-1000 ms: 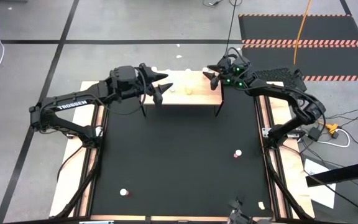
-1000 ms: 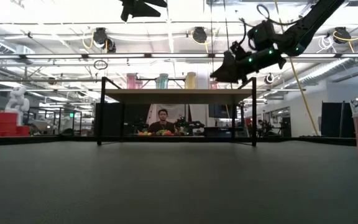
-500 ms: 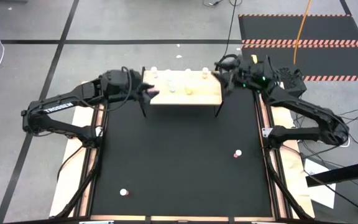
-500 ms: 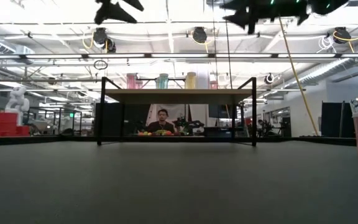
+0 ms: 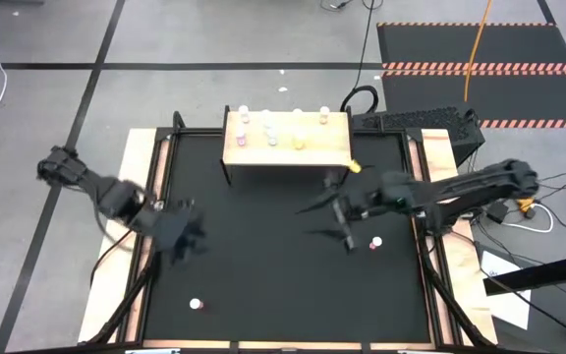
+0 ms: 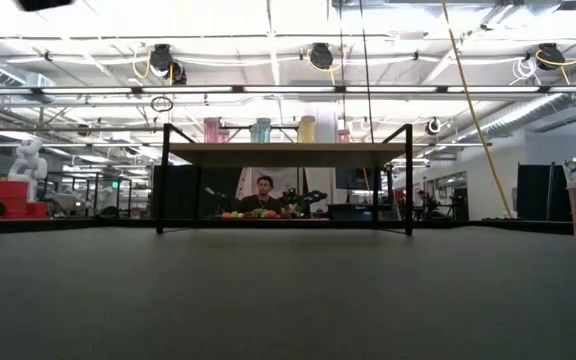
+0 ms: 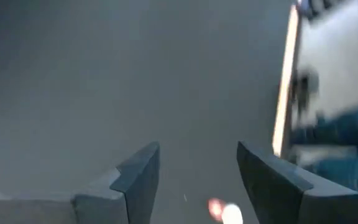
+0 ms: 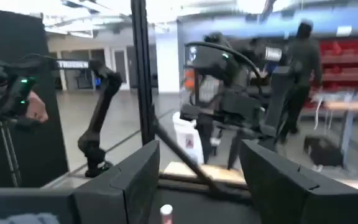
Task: Pick and place medicine bottles onto shelf by color
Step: Put the pink pill bottle on the shelf aligned with the other pink pill bottle
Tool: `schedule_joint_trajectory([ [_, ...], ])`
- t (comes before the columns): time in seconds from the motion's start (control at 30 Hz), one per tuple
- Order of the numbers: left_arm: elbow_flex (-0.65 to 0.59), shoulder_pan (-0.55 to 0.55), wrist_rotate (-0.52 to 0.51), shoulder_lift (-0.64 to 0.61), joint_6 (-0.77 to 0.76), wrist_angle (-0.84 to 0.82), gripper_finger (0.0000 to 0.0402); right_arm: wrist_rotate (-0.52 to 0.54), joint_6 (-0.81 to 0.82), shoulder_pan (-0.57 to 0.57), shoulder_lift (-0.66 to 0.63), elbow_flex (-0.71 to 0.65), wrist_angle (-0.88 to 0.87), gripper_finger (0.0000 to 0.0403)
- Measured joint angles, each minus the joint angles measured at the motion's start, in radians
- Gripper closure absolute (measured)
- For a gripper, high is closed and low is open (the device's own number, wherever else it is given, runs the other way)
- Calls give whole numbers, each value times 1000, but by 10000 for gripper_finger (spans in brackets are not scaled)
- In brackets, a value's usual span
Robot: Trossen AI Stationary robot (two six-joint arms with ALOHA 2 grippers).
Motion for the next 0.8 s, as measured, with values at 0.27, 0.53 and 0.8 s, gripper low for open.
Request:
schedule_joint_trajectory([
  [0.27, -145, -382, -47, -2, -267, 29, 188, 230, -23, 133, 363, 351, -202, 214],
  [0.53, -382, -786, -286, 26, -402, 462, 188, 348, 179, 173, 571, 593, -165, 220],
  [0.8, -586, -878, -382, 159, -350, 654, 188, 610, 305, 279, 599, 593, -288, 220],
])
